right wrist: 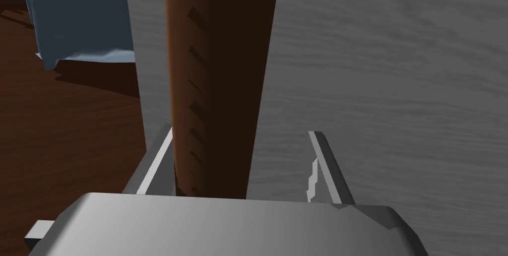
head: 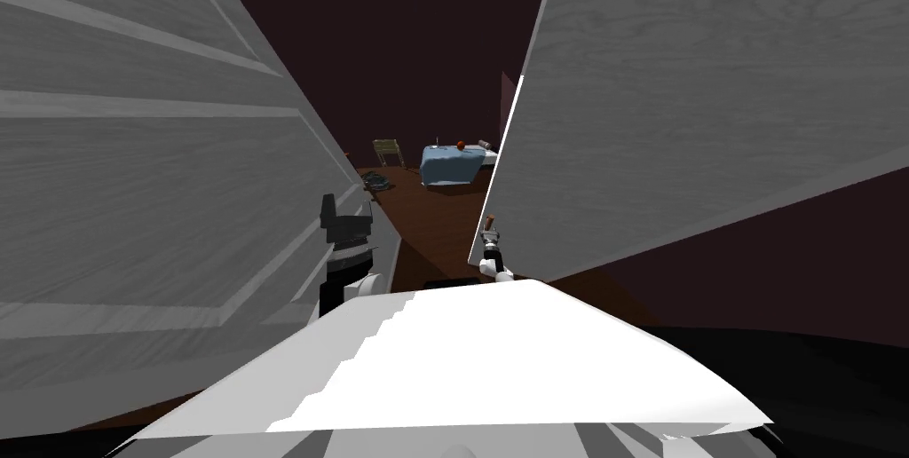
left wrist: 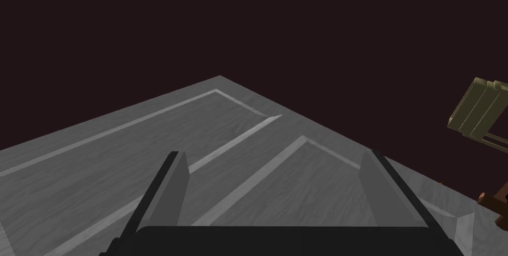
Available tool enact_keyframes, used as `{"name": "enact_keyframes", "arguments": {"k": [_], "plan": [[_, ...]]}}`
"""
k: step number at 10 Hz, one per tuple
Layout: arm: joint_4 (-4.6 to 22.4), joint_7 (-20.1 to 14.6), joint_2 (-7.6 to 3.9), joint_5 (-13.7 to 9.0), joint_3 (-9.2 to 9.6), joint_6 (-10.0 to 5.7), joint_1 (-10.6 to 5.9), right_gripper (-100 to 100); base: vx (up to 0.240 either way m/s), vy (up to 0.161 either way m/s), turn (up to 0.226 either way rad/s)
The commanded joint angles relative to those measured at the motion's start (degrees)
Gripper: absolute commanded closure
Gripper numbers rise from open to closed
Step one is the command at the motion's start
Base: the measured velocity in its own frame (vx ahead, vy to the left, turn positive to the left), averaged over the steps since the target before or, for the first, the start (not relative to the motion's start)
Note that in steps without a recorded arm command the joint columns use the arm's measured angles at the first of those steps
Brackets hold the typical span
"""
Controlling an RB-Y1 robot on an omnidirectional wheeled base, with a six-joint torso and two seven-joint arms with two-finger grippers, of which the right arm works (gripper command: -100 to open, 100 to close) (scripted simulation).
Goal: Push the door open
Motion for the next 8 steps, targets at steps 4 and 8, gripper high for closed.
{"name": "enact_keyframes", "arguments": {"k": [4, 8], "plan": [[1.21, 0.40, 0.31, -1.68, -3.01, -0.97, -1.16, 100, 0.182, 0.056, -0.052], [0.65, 0.92, 0.41, -2.56, -4.32, -0.59, -0.84, 100, 0.137, 0.039, -0.051]]}}
